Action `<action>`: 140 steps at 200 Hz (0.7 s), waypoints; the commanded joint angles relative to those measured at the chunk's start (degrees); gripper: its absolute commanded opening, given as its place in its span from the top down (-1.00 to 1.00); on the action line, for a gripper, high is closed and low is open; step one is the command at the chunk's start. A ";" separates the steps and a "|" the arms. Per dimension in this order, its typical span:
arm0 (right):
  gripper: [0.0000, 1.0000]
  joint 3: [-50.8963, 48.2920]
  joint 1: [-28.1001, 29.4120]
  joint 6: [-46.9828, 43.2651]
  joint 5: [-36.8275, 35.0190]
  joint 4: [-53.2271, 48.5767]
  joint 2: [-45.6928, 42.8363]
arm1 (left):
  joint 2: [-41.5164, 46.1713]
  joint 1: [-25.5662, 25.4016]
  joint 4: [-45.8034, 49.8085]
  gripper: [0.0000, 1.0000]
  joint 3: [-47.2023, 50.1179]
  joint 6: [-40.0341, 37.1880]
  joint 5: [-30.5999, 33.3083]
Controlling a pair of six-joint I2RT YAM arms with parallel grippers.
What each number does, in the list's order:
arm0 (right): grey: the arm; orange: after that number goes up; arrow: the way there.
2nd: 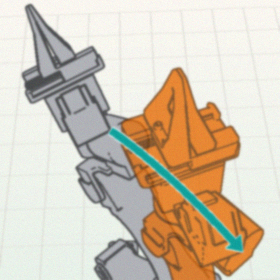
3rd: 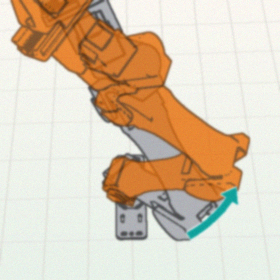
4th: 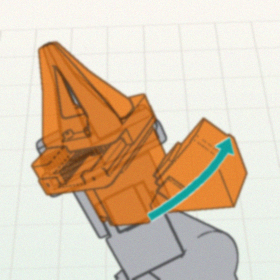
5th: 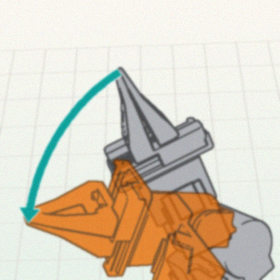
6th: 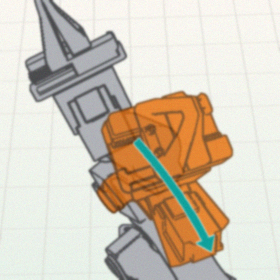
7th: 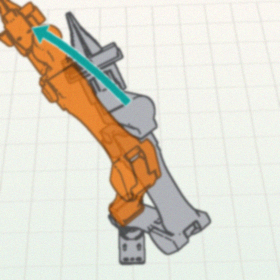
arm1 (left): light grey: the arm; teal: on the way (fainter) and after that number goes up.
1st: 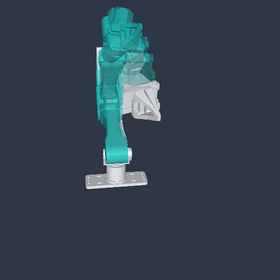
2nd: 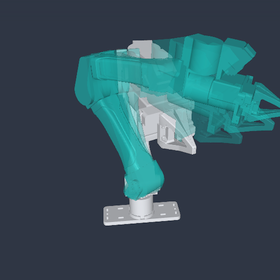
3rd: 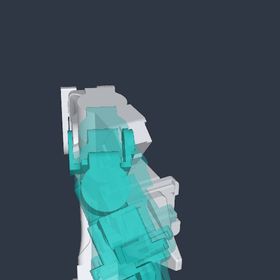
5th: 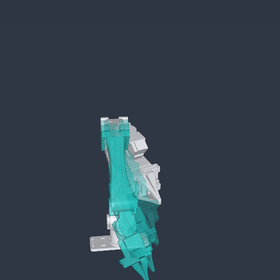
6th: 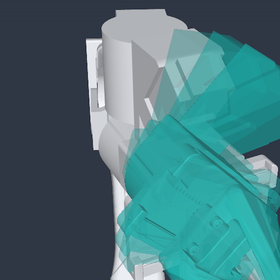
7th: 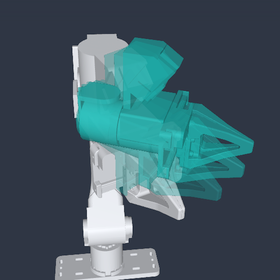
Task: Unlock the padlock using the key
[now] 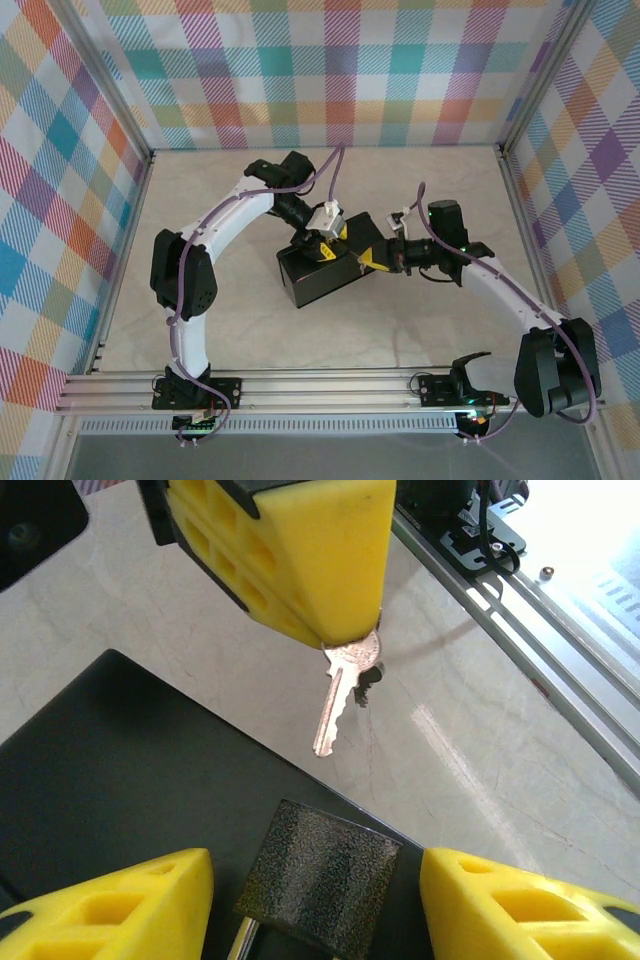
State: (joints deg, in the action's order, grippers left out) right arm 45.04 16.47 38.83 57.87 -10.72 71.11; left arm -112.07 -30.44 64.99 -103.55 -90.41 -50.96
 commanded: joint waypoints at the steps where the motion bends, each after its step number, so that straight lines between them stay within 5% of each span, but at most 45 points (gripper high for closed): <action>1: 0.99 0.92 -0.30 1.84 2.25 3.83 0.43 | -0.97 0.38 0.95 -0.07 0.89 -2.58 -1.44; 140: 1.00 -0.70 -0.36 2.21 2.01 1.97 1.64 | -1.39 0.11 -3.11 0.40 2.03 0.11 -3.12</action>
State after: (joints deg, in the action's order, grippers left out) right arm 44.95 16.47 41.43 58.24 -8.40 71.96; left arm -112.90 -30.44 62.92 -102.67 -90.45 -52.95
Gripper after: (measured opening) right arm 0.043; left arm 0.318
